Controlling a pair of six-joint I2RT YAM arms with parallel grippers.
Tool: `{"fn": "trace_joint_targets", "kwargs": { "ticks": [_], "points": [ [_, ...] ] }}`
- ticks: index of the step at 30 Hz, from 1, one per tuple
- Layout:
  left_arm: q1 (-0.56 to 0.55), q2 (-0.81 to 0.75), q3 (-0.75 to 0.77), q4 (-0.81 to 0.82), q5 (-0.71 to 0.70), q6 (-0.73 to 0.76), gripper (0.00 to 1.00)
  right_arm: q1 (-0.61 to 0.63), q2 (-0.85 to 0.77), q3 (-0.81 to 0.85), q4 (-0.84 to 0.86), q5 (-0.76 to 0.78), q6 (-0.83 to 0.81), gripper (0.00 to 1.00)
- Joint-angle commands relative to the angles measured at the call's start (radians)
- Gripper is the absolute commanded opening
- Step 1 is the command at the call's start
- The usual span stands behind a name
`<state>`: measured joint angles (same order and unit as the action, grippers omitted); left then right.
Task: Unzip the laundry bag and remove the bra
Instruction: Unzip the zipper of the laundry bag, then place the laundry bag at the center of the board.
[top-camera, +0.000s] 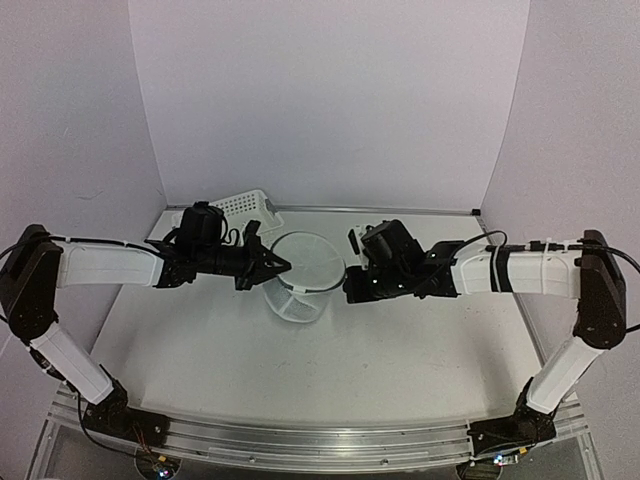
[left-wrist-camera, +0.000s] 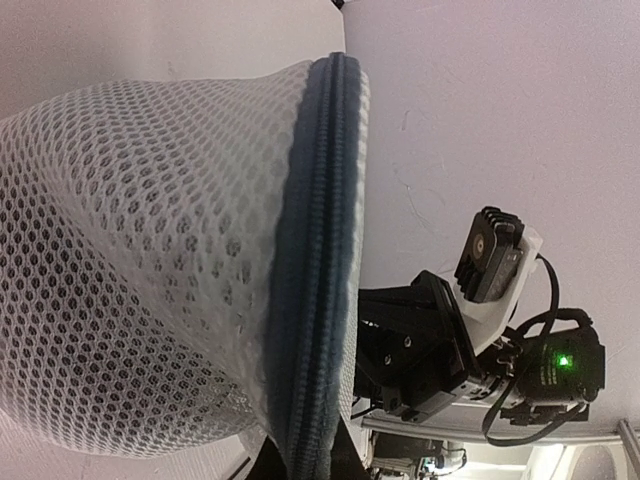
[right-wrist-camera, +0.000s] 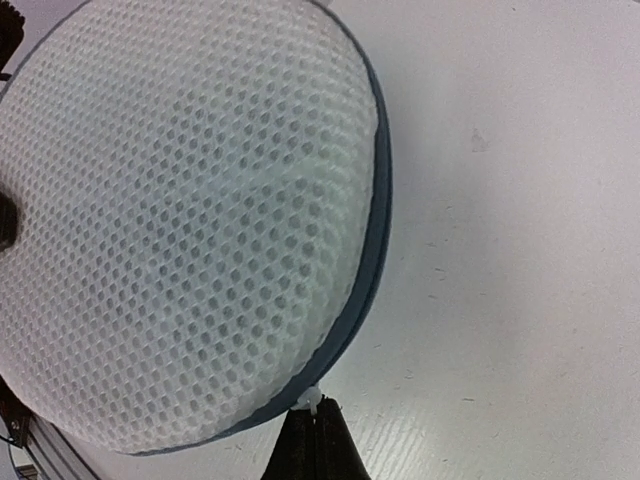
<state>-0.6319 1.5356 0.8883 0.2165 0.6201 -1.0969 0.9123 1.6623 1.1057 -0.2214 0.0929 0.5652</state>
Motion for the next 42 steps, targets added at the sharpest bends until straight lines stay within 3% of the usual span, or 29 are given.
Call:
{"fn": "trace_joint_targets", "kwargs": {
  "ticks": [1, 9, 25, 34, 42],
  "points": [
    [-0.013, 0.019, 0.075, 0.052, 0.104, 0.064, 0.0, -0.047, -0.083, -0.043, 0.025, 0.073, -0.047, 0.0],
    [-0.014, 0.077, 0.099, 0.052, 0.166, 0.104, 0.0, -0.066, -0.17, -0.126, 0.022, 0.132, -0.077, 0.0],
    [-0.006, 0.218, 0.197, 0.051, 0.23, 0.124, 0.0, 0.006, -0.262, -0.263, 0.053, 0.019, -0.062, 0.0],
    [0.072, 0.194, 0.17, 0.011, 0.19, 0.122, 0.48, 0.045, -0.271, -0.268, 0.069, 0.029, 0.016, 0.0],
    [0.081, 0.109, 0.181, -0.237, 0.053, 0.248, 0.64, 0.064, -0.221, -0.211, 0.083, -0.011, 0.076, 0.0]
  ]
}}
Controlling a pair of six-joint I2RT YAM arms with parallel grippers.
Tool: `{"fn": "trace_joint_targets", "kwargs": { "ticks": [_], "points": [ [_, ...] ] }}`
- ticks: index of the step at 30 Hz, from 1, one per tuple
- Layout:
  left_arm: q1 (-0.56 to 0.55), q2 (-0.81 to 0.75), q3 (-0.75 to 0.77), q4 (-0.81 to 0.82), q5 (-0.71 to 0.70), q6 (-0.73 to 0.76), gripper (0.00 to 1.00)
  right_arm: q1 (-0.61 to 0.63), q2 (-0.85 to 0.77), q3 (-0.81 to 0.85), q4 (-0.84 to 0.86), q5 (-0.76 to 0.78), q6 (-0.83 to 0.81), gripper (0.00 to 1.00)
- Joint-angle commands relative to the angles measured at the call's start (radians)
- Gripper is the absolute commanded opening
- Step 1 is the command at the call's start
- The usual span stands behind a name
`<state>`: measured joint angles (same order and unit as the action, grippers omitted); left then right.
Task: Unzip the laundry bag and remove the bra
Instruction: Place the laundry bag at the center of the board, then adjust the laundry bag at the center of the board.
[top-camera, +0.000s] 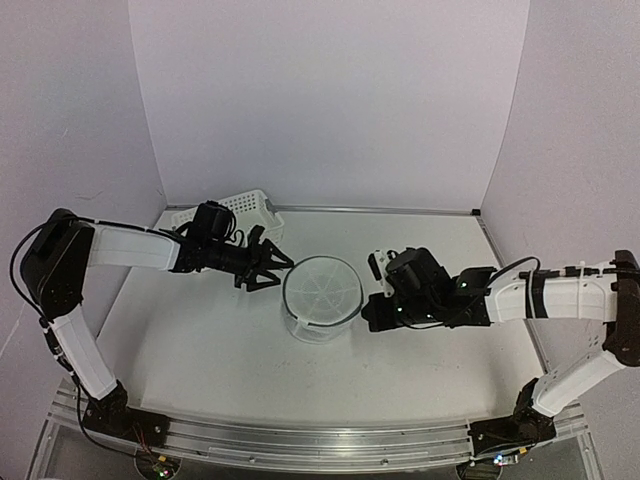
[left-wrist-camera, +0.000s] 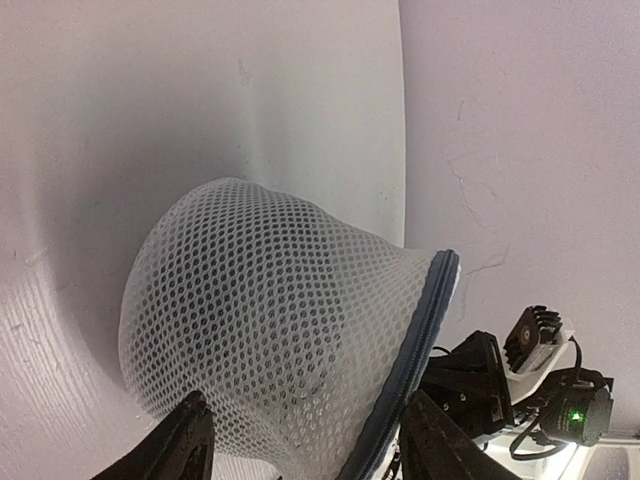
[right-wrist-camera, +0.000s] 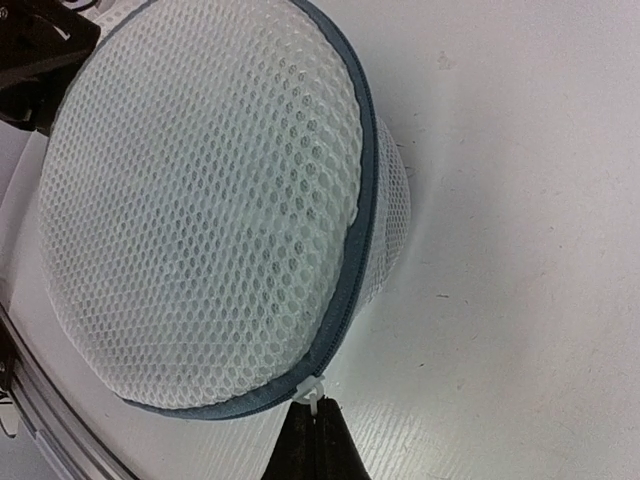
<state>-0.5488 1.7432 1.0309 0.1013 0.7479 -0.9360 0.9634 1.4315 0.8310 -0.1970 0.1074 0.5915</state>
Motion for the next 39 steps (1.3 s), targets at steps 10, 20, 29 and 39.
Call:
{"fn": "trace_joint_targets", "kwargs": {
  "ticks": [10, 20, 29, 39],
  "points": [
    [0.0, -0.294, -0.081, -0.224, -0.159, 0.077, 0.75, 0.031, 0.134, 0.171, 0.08, -0.086, 0.125, 0.0],
    [-0.022, -0.369, -0.218, -0.18, -0.085, -0.033, 0.8, 0.037, 0.263, 0.272, 0.116, -0.183, 0.19, 0.0],
    [-0.09, -0.293, -0.246, -0.014, -0.053, -0.138, 0.8, 0.051, 0.318, 0.338, 0.127, -0.222, 0.18, 0.0],
    [-0.137, -0.199, -0.195, 0.04, -0.082, -0.177, 0.79, 0.069, 0.356, 0.397, 0.114, -0.246, 0.146, 0.0]
  ]
}}
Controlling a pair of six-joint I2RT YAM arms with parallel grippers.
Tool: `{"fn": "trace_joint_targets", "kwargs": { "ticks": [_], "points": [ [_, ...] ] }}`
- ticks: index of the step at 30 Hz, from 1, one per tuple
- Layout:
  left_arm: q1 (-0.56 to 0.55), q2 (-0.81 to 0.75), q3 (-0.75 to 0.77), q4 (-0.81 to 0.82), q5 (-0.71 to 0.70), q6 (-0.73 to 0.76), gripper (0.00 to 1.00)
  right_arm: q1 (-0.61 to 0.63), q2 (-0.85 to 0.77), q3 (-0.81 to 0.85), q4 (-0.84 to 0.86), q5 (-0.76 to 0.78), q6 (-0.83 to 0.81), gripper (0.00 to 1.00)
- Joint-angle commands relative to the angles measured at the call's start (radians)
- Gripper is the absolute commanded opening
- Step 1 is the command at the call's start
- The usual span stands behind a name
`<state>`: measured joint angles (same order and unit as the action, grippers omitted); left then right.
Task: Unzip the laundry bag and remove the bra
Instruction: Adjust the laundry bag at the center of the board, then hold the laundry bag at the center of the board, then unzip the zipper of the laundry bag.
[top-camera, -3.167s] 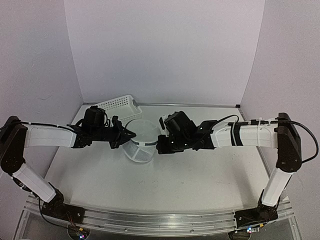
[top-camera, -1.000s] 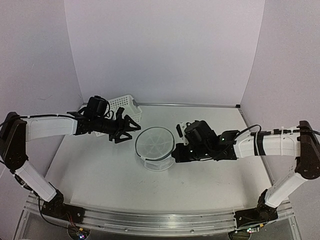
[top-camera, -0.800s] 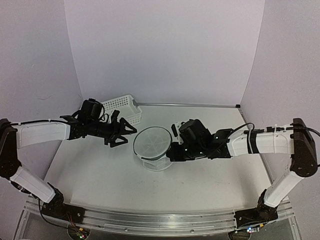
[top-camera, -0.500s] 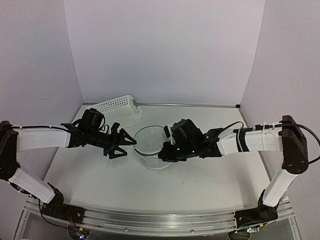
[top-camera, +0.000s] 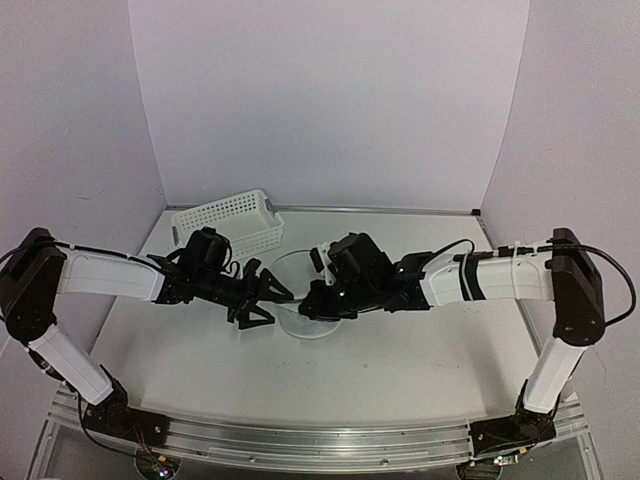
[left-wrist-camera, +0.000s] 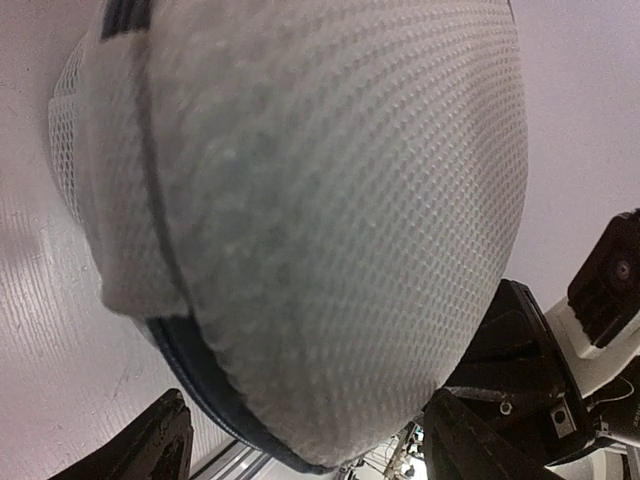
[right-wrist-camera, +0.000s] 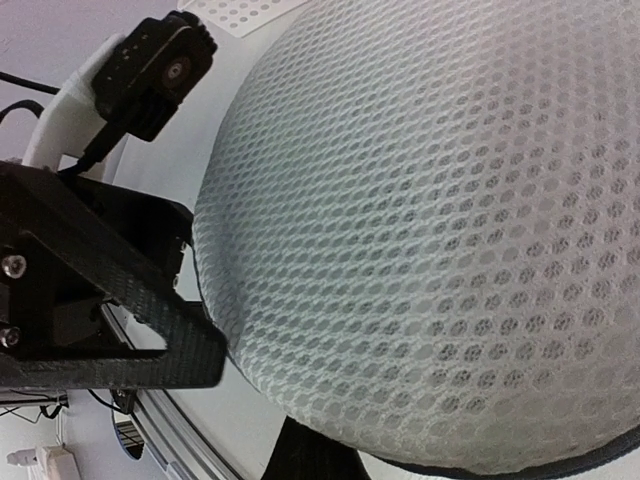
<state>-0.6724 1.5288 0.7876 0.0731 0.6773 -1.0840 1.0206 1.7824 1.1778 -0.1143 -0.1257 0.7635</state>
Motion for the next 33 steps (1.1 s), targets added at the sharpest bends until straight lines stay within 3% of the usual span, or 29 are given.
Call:
{"fn": "trace_joint_targets", "kwargs": {
  "ticks": [1, 15, 22, 29, 33],
  "points": [
    [-0.013, 0.016, 0.046, 0.071, -0.019, -0.035, 0.78, 0.013, 0.003, 0.051, 0.03, -0.012, -0.028, 0.0],
    [-0.013, 0.013, 0.029, 0.125, -0.099, -0.116, 0.58, 0.035, -0.037, 0.018, 0.015, 0.008, -0.059, 0.0],
    [-0.013, 0.026, 0.027, 0.146, -0.105, -0.139, 0.35, 0.04, -0.058, 0.004, 0.012, 0.015, -0.064, 0.0],
    [-0.013, 0.039, 0.032, 0.148, -0.102, -0.139, 0.01, 0.042, -0.083, -0.015, -0.004, 0.042, -0.068, 0.0],
    [-0.008, 0.052, 0.045, 0.148, -0.096, -0.136, 0.0, 0.041, -0.102, -0.026, -0.035, 0.084, -0.077, 0.0]
  ]
}}
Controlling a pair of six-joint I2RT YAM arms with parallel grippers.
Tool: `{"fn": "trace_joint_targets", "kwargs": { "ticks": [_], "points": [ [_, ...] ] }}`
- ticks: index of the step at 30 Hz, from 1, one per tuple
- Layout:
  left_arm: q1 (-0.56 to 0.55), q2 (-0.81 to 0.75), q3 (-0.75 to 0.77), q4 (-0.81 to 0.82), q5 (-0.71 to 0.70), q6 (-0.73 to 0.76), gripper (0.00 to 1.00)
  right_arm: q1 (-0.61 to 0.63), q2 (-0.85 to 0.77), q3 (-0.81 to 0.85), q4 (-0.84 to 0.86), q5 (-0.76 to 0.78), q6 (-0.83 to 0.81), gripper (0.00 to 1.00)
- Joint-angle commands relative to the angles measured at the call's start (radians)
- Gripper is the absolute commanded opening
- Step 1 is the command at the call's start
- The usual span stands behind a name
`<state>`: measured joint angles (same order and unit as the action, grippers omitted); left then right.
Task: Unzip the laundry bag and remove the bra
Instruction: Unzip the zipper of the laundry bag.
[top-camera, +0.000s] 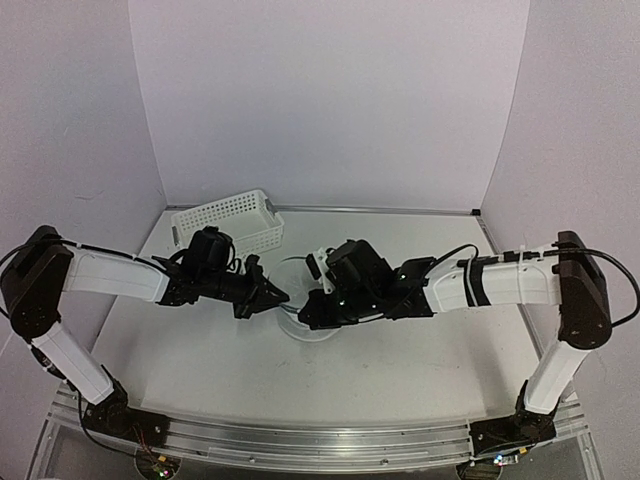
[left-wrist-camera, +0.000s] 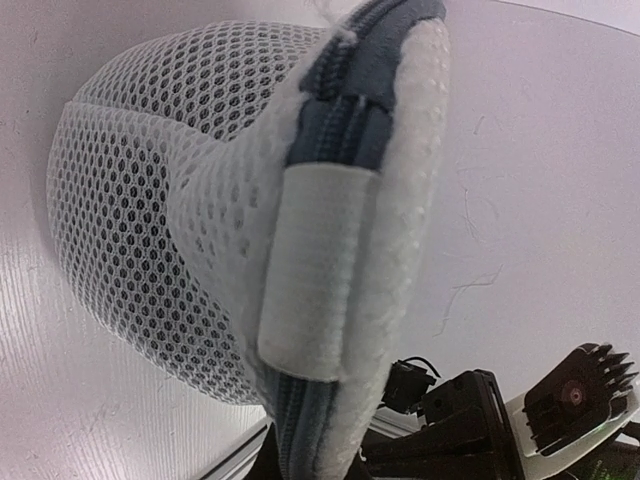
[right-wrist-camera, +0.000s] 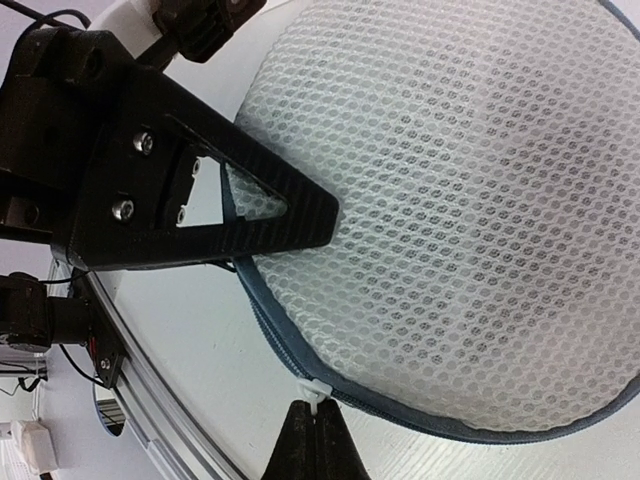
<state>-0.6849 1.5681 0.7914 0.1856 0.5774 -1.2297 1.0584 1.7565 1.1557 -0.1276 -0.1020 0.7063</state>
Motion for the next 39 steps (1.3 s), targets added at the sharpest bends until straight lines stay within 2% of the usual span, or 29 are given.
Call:
{"fn": "trace_joint_targets", "kwargs": {
  "ticks": [1, 10, 21, 26, 32, 39],
  "points": [
    [0.007, 0.016, 0.044, 0.036, 0.004, 0.012, 0.0, 0.003, -0.079, -0.004, -0.034, 0.071, -0.024, 0.0],
    [0.047, 0.029, 0.071, 0.036, 0.046, 0.072, 0.0, 0.003, -0.119, -0.035, -0.138, 0.196, -0.067, 0.0],
    [0.051, 0.051, 0.133, 0.03, 0.16, 0.222, 0.0, -0.027, -0.162, -0.096, -0.224, 0.327, -0.143, 0.0],
    [0.051, 0.059, 0.137, 0.002, 0.201, 0.275, 0.0, -0.097, -0.205, -0.135, -0.234, 0.339, -0.166, 0.0],
    [0.05, 0.054, 0.182, -0.138, 0.207, 0.389, 0.0, -0.163, -0.231, -0.147, -0.234, 0.32, -0.217, 0.0],
    [0.05, 0.059, 0.229, -0.241, 0.212, 0.47, 0.0, -0.186, -0.238, -0.144, -0.231, 0.276, -0.256, 0.0]
  ]
}}
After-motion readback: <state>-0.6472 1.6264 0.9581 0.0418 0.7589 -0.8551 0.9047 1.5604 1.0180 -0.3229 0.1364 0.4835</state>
